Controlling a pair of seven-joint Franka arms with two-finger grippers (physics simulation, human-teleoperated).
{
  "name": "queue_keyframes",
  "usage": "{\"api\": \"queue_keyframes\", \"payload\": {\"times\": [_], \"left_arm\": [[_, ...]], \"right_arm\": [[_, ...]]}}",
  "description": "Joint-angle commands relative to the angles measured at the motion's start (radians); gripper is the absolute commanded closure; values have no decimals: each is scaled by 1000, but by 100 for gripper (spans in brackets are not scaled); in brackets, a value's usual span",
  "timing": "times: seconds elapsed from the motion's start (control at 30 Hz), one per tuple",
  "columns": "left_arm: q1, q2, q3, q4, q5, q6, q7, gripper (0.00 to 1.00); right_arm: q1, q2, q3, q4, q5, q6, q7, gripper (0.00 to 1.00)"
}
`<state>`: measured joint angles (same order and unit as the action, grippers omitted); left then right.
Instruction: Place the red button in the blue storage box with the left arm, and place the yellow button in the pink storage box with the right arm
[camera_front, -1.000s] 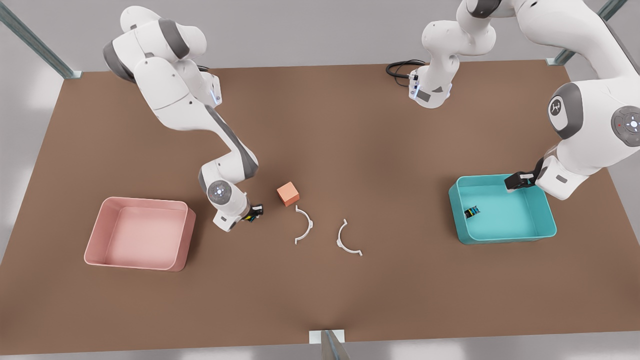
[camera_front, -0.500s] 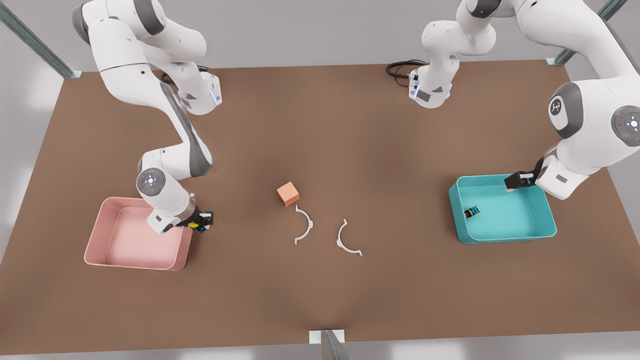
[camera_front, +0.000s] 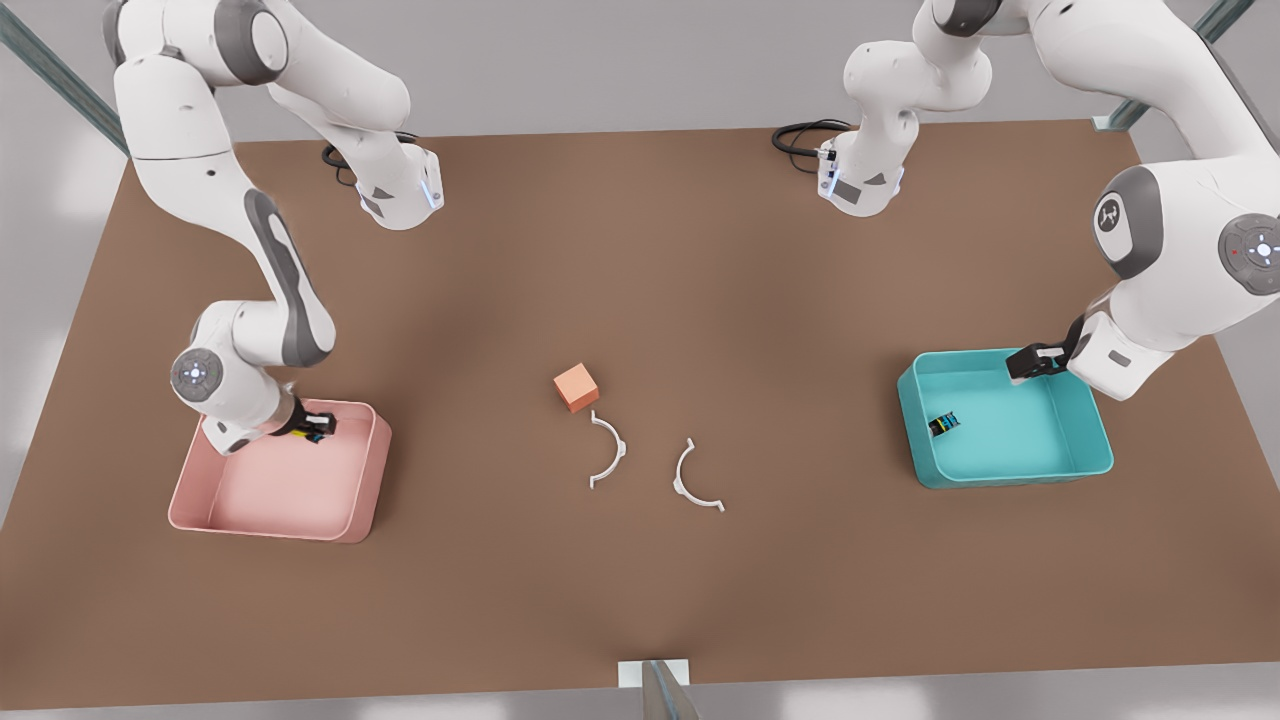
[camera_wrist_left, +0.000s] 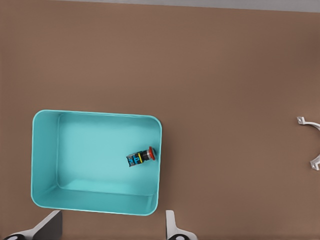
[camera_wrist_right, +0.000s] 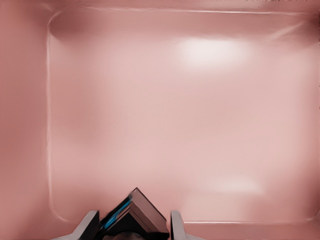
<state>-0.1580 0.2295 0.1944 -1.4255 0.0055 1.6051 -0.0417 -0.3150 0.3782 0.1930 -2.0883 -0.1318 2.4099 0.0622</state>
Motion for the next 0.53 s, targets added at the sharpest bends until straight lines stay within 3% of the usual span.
{"api": "queue_keyframes", "payload": {"times": [0.0,0.13,0.27,0.3,0.33,0.37,0.4,0.43,0.5], "left_arm": [[0,-1,0,0,1,-1,-1,0],[0,-1,0,0,1,-1,-1,0],[0,-1,0,0,1,-1,-1,0],[0,-1,0,0,1,-1,-1,0],[0,-2,0,0,1,-2,-1,0],[0,-1,0,0,1,-1,-1,0],[0,-1,0,0,1,-2,-1,0],[0,-1,0,0,1,-2,-1,0],[0,-1,0,0,1,-2,-1,0]], "right_arm": [[-9,27,-3,30,-3,63,-114,0],[2,8,11,96,-3,34,-111,0],[7,-48,198,591,-5,-578,-24,0],[13,-185,194,590,8,-623,-7,0],[92,-274,96,579,41,-683,-8,0],[240,-278,-72,554,95,-675,-5,0],[255,-274,-90,554,95,-683,-15,0],[338,-285,-185,564,113,-730,-13,0],[343,-308,-207,550,115,-743,-7,0]]}}
